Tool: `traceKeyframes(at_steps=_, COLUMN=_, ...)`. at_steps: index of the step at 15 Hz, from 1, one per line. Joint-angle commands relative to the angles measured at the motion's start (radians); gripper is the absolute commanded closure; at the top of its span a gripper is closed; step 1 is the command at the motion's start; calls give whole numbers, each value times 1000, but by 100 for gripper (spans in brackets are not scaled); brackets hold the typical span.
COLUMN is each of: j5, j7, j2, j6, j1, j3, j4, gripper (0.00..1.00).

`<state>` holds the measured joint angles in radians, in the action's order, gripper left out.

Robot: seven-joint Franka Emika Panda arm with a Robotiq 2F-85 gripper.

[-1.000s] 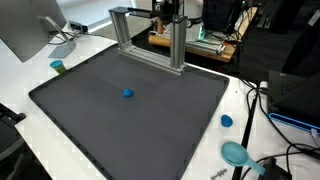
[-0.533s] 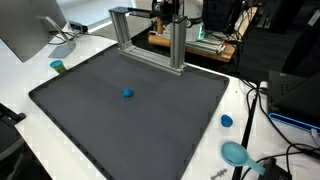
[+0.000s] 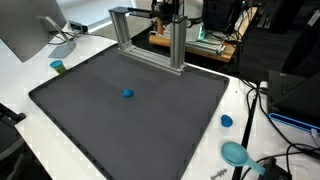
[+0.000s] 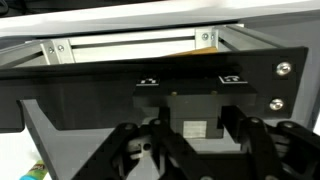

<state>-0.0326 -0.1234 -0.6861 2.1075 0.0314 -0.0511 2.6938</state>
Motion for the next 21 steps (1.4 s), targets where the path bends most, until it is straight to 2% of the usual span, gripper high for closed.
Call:
traceKeyframes(at_steps=1, j5=-1, j7=-21, j2=29, j6=8, j1=12, j3=4, j4=17, gripper=40)
traceKeyframes(at_steps=3, j5=-1, j7=-22, j2=43, j6=9, j1=12, j3=5, j4=15, gripper=42)
traceKeyframes(at_steps=4, j5=0, j7=-20, j2=46, j6=11, j1=11, j3=6, j4=14, gripper=65)
traceKeyframes(at_steps=12, j5=3, j7=-19, j2=16, j6=-55, j1=5, j3=3, j4=-23, gripper=68)
traceKeyframes(at_steps=13, j5=-1, j7=-20, j2=19, j6=-71, j1=6, j3=0, j4=-29, gripper=55)
traceKeyframes(at_steps=14, j5=2, j7=-22, j2=22, j6=-78, j1=4, j3=-1, j4=-34, gripper=18)
traceKeyframes(at_steps=16, j5=5, j7=-22, j2=25, j6=-93, j1=1, j3=-2, j4=-44, gripper=15)
traceKeyframes(at_steps=18, j5=6, j7=-25, j2=29, j6=-101, j1=0, j3=-2, j4=-53, gripper=1)
traceKeyframes(at_steps=19, j5=5, j7=-24, j2=31, j6=-106, j1=0, j3=-2, j4=-56, gripper=0)
traceKeyframes(at_steps=21, j5=8, j7=-23, j2=36, j6=-111, j1=-1, j3=-1, j4=-58, gripper=7)
